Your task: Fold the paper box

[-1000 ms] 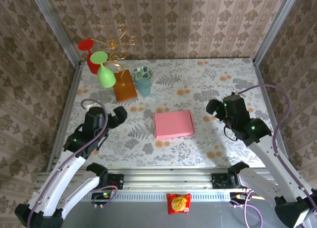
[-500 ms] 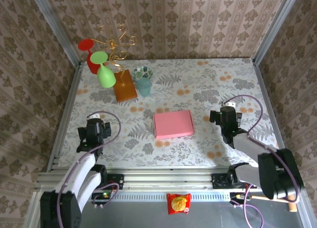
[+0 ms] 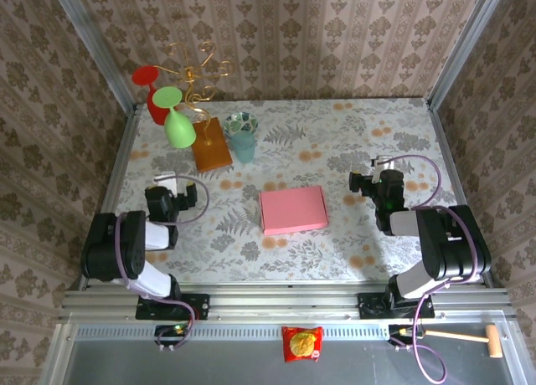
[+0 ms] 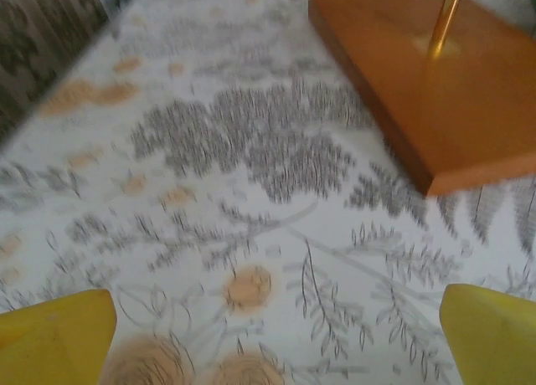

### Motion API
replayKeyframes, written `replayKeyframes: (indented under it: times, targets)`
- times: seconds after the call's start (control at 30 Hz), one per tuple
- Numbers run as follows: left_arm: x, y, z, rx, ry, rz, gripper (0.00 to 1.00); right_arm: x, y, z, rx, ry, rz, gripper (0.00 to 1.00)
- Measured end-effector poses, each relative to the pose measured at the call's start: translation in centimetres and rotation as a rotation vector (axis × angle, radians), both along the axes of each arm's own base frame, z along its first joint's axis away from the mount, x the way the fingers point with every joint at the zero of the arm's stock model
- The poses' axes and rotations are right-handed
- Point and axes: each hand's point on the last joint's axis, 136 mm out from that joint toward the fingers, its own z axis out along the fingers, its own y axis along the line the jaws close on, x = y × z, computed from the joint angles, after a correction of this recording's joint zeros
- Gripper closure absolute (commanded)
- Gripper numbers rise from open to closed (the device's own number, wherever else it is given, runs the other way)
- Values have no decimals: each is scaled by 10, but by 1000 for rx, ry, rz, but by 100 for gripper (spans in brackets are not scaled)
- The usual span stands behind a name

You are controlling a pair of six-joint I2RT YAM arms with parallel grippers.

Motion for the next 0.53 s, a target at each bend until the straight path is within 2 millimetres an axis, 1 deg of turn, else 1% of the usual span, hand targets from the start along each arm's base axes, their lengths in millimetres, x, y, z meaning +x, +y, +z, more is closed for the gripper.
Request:
replayKeyframes:
  times: [0.07,0.17,0.23,0.53]
  targets:
    - [4,1,2,-3,-6,-3,0,1,0,3,0,-12,0,0]
    - [23,0,23,-7,-60,-11,0,2,0,5,1,-22,0,0]
    - [30,-1,34,-9,-92,-18,0,2,0,5,1,-22,0,0]
    - [30,-1,36,-15,-106,-26,0,2,1,6,0,-30,4,0]
